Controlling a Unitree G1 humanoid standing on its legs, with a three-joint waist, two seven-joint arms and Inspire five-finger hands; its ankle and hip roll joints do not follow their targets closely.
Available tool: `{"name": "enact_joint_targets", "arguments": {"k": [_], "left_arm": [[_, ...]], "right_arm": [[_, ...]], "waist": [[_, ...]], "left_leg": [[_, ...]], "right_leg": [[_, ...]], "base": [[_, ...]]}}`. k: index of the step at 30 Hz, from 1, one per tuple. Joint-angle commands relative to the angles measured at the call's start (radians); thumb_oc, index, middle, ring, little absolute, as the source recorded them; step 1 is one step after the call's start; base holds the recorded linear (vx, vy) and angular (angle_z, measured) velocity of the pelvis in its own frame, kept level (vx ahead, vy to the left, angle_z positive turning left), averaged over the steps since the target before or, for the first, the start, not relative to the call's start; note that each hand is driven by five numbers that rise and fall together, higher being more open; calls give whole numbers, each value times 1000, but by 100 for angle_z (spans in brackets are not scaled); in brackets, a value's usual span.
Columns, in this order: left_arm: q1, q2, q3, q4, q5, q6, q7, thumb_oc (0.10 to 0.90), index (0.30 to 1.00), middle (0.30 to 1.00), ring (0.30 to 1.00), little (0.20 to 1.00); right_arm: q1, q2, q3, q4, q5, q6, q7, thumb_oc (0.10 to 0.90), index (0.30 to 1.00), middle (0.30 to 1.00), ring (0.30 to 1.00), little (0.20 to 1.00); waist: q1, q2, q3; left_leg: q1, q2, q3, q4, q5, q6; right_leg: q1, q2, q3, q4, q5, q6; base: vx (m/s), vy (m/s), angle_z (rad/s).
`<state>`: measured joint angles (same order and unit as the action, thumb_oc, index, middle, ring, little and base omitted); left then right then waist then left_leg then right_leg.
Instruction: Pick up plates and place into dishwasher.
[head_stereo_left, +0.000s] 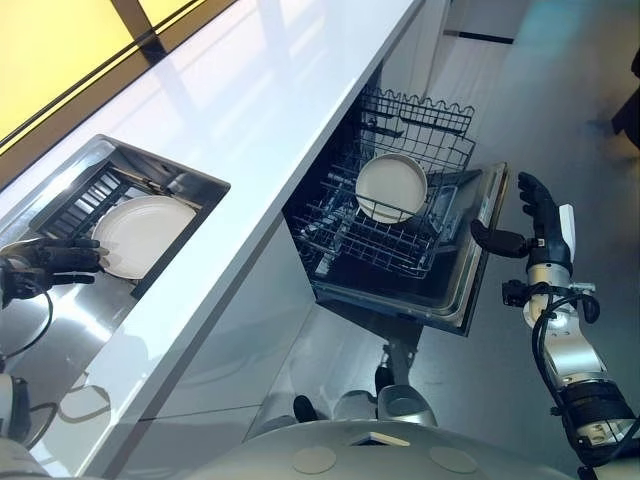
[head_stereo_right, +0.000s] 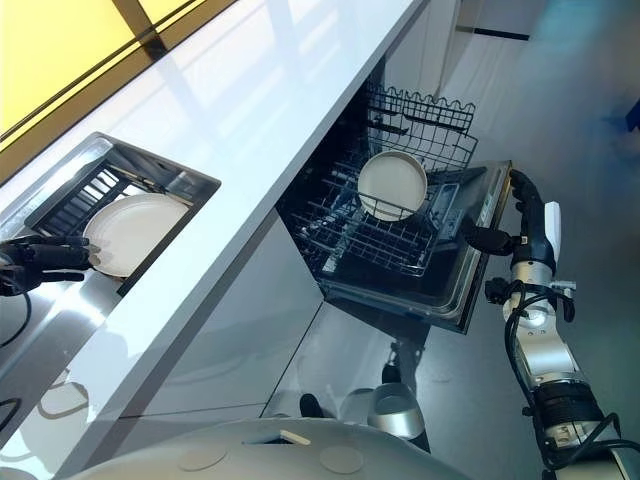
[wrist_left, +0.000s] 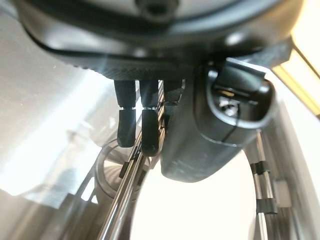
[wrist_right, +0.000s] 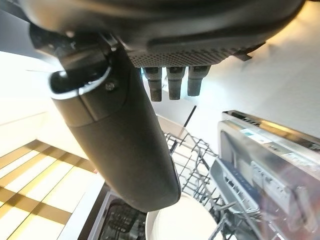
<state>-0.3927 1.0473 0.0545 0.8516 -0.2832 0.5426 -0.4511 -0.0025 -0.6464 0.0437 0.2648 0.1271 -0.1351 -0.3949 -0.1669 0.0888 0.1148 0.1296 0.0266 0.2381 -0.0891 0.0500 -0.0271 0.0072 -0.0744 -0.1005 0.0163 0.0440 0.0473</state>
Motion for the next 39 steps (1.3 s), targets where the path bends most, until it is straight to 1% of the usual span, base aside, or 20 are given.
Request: {"name": "enact_joint_targets", "arguments": {"k": [1, 7, 10, 11, 12, 13, 15, 18, 19, 20, 26, 33, 39], "left_arm": [[-45, 8, -2, -18, -75, -38, -30, 100, 300, 300, 300, 200], [-55, 12, -3, -27, -81, -54, -15, 100, 300, 300, 300, 200], [-62, 17, -2, -24, -90, -79, 18, 100, 300, 300, 300, 200], [-65, 18, 0, -25, -95, -93, 47, 100, 300, 300, 300, 200], [-74, 27, 6, -25, -118, -126, 116, 100, 300, 300, 300, 200], [-76, 28, 6, -25, -120, -128, 121, 100, 300, 300, 300, 200], [-100, 40, 11, -25, -156, -163, 203, 100, 300, 300, 300, 200], [-126, 52, 17, -22, -151, -175, 239, 100, 300, 300, 300, 200], [-149, 57, 12, -10, -140, -176, 237, 657, 778, 778, 778, 757], [-159, 56, 6, -8, -138, -170, 233, 800, 900, 900, 900, 900], [-165, 33, -19, -20, -136, -177, 230, 800, 900, 900, 900, 900], [-178, 16, -47, -32, -134, -170, 234, 800, 900, 900, 900, 900], [-196, 6, -67, -38, -168, -172, 245, 800, 900, 900, 900, 900]], "right_arm": [[-114, -66, -65, -126, -24, -90, -30, 800, 900, 900, 900, 900], [-118, -60, -63, -123, -22, -99, -31, 800, 900, 900, 900, 900], [-123, -62, -64, -117, -14, -105, -31, 800, 900, 900, 900, 900], [-123, -63, -65, -119, -11, -103, -29, 800, 900, 900, 900, 900], [-124, -64, -64, -116, -6, -106, -28, 800, 900, 900, 900, 900], [-124, -64, -64, -115, -5, -106, -28, 800, 900, 900, 900, 900], [-129, -65, -62, -111, 2, -108, -26, 800, 900, 900, 900, 900], [-132, -67, -60, -104, 10, -114, -23, 800, 900, 900, 900, 900], [-134, -69, -57, -98, 17, -122, -23, 800, 900, 900, 900, 900], [-137, -71, -57, -98, 20, -121, -19, 800, 900, 900, 900, 900], [-144, -72, -57, -95, 31, -112, -14, 800, 900, 900, 900, 900], [-148, -66, -54, -91, 30, -104, -19, 800, 900, 900, 900, 900], [-156, -58, -45, -87, 23, -98, -27, 800, 900, 900, 900, 900]], "waist": [[-18, 8, -45], [-15, 7, -48], [-14, 7, -49], [-14, 6, -50], [-14, 5, -52], [-14, 5, -52], [-15, 3, -56], [-15, 1, -59], [-17, -1, -63], [-18, -2, -64], [-19, -5, -70], [-24, -6, -68], [-26, -5, -66]], "left_leg": [[-61, -66, -61, 32, -60, 15], [-61, -64, -65, 32, -58, 13], [-60, -64, -70, 31, -57, 12], [-60, -64, -71, 31, -57, 12], [-59, -63, -72, 31, -57, 11], [-59, -63, -72, 31, -57, 11], [-59, -63, -73, 31, -57, 9], [-59, -62, -75, 31, -57, 7], [-59, -62, -75, 32, -58, 7], [-59, -61, -75, 32, -58, 6], [-58, -61, -78, 31, -58, 6], [-56, -60, -79, 32, -61, 7], [-55, -59, -79, 24, -54, 6]], "right_leg": [[-15, 36, -62, 67, -86, 102], [-11, 40, -65, 62, -88, 98], [-7, 43, -65, 59, -88, 96], [-6, 44, -65, 58, -88, 94], [-4, 45, -65, 58, -90, 93], [-4, 45, -65, 58, -90, 93], [-3, 46, -63, 56, -91, 92], [-2, 48, -64, 56, -92, 89], [-1, 50, -63, 56, -93, 88], [-1, 51, -63, 56, -94, 87], [1, 54, -59, 53, -94, 86], [1, 52, -61, 59, -98, 85], [0, 52, -66, 59, -96, 85]], "base": [[-18, -31, -1], [-2, -6, 0], [-10, -32, 0], [-17, -40, 2], [-12, -30, 2], [0, 0, 0], [-6, -16, 1], [-7, -21, 2], [-6, -39, 3], [-5, -43, 3], [0, -5, 0], [0, 0, 0], [0, 0, 0]]}}
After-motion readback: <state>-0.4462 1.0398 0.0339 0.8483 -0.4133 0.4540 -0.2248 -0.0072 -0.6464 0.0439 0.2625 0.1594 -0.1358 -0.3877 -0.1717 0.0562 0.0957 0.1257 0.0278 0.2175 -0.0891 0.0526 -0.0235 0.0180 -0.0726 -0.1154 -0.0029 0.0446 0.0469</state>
